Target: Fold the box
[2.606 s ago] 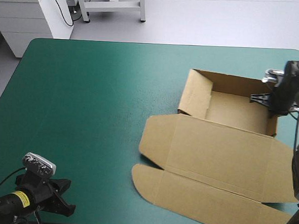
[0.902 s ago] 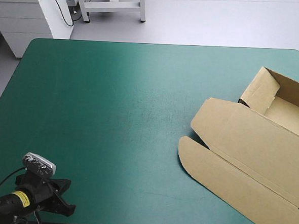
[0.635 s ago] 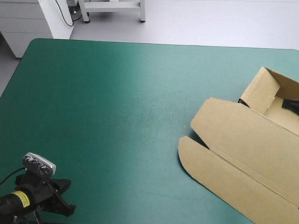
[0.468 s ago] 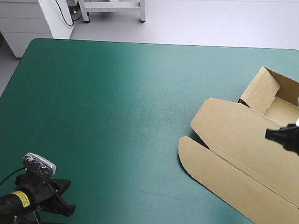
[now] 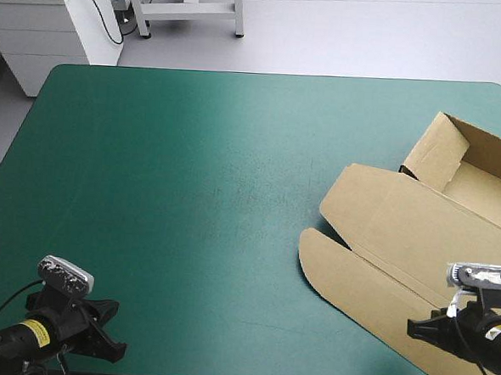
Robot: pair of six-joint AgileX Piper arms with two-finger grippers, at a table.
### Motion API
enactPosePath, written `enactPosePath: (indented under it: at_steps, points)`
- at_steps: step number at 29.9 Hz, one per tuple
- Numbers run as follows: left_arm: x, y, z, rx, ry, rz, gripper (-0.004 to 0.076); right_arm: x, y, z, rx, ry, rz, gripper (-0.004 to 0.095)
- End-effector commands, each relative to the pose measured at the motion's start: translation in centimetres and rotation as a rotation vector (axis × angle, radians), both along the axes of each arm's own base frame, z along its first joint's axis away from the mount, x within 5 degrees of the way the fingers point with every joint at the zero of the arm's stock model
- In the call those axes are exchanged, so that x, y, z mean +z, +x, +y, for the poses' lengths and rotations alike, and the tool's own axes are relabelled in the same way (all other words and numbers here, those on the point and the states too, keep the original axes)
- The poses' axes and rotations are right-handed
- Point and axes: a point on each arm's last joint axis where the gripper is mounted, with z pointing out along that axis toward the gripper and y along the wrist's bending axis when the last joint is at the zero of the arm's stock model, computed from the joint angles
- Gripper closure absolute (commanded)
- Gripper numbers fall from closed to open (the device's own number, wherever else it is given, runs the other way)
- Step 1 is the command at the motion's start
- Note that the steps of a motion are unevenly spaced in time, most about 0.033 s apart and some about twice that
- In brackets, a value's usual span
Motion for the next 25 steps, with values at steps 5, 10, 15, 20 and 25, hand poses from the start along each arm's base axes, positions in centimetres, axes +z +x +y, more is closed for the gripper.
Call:
enactPosePath:
  at_steps: [5, 10, 15, 20, 25]
  points:
    - [1.0, 0.4, -0.2, 0.003, -0.036, -0.055, 0.0732, -2.9, -0.6, 0.2, -0.008, -0.001, -0.059, 0.0722]
    - [1.0, 0.4, -0.2, 0.003, -0.036, -0.053, 0.0732, -4.4, -0.6, 0.2, -0.026, 0.004, -0.087, 0.0765]
    - [1.0, 0.4, -0.2, 0.003, -0.036, -0.053, 0.0732, -4.4, -0.6, 0.2, -0.026, 0.004, -0.087, 0.0790]
    - [1.0, 0.4, -0.2, 0.003, -0.036, -0.053, 0.0732, -4.4, -0.6, 0.2, -0.026, 0.004, -0.087, 0.0792]
    - [1.0, 0.4, -0.2, 0.003, -0.036, -0.053, 0.0732, -4.4, -0.6, 0.2, -0.026, 0.004, -0.087, 0.0793]
